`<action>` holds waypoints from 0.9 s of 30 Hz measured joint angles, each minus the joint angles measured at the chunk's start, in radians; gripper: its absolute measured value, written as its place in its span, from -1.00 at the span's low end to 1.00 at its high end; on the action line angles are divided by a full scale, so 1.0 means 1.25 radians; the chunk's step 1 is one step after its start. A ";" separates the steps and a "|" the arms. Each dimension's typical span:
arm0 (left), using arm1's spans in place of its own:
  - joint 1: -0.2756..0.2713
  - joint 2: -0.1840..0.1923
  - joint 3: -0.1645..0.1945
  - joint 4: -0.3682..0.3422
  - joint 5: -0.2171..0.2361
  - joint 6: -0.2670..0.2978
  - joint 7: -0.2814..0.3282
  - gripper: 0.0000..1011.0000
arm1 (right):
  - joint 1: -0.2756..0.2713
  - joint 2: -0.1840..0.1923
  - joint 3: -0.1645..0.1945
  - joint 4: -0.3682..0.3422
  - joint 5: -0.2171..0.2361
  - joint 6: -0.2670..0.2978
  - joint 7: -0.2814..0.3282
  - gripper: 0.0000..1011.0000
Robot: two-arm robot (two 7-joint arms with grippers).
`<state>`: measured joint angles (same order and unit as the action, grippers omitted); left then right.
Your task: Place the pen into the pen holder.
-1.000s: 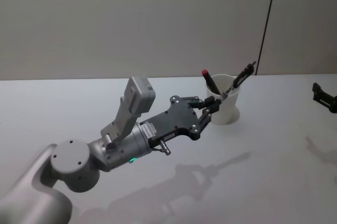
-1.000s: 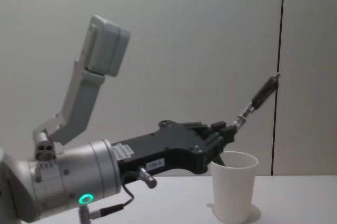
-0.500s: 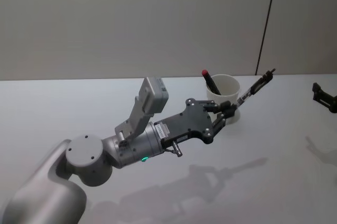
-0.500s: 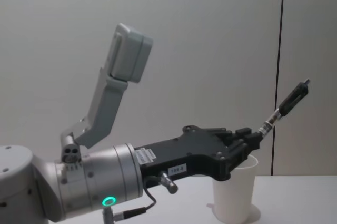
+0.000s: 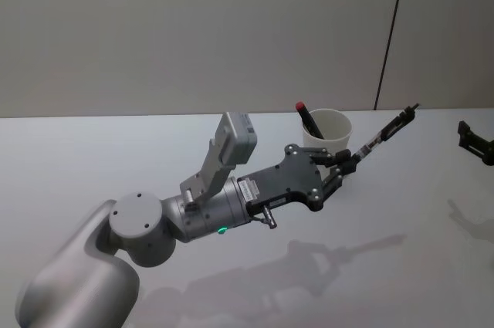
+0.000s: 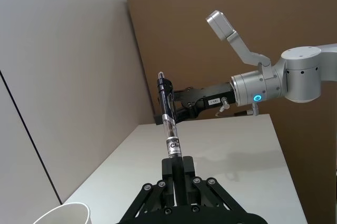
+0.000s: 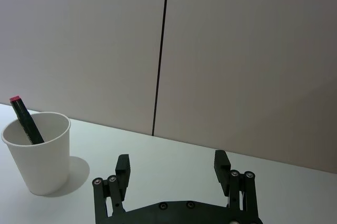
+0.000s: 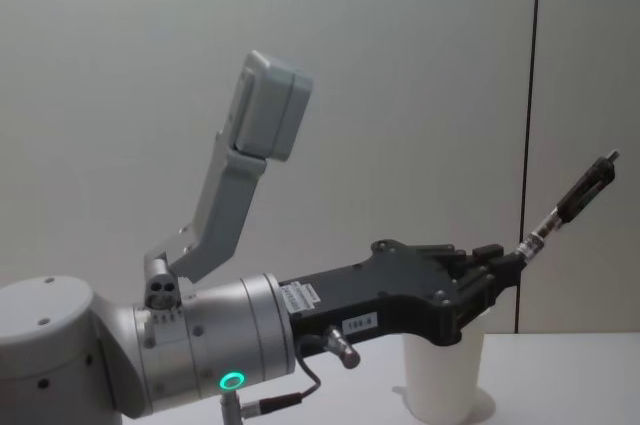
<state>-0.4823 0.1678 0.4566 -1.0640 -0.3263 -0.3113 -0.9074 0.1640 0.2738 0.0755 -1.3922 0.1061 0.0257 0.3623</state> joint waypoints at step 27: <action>-0.017 -0.012 0.006 0.028 -0.005 -0.012 -0.014 -0.75 | -0.009 0.002 0.003 -0.012 0.023 -0.001 0.016 0.98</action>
<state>-0.5034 0.1530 0.4644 -1.0288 -0.3321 -0.3260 -0.9246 0.1529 0.2768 0.0789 -1.4077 0.1347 0.0240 0.3829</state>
